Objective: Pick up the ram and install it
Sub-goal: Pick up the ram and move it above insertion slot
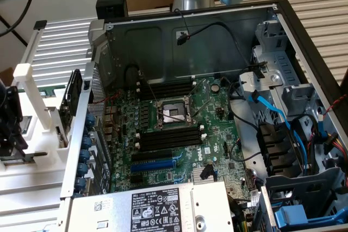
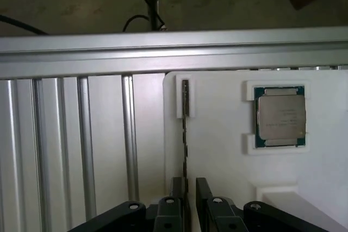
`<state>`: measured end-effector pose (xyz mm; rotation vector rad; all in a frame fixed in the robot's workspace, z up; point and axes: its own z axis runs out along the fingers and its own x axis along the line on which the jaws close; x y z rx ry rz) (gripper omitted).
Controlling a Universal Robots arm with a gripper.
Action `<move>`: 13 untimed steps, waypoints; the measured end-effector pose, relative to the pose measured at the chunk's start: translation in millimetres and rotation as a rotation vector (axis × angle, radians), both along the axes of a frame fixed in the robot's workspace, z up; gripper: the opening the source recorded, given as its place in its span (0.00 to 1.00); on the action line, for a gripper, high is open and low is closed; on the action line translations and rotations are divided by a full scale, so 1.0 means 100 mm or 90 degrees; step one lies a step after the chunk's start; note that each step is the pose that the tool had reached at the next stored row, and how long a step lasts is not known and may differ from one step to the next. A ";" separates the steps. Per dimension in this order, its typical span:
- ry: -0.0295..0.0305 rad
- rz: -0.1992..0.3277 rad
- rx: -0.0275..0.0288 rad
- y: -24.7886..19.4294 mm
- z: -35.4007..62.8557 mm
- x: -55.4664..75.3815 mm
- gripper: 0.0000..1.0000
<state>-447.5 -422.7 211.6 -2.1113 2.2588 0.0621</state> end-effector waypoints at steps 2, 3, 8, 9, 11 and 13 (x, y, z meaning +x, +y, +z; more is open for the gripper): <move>0.0000 0.002 0.0000 0.000 -0.020 0.00 0.25; 0.0000 0.002 0.0000 0.000 -0.031 0.00 0.25; 0.0000 0.006 0.0000 0.000 -0.079 0.00 0.25; 0.0000 0.007 0.0000 0.000 -0.086 0.00 0.25; 0.0000 0.008 0.0000 0.000 -0.100 0.00 0.25; -0.0001 0.009 0.0000 0.001 -0.113 0.00 0.25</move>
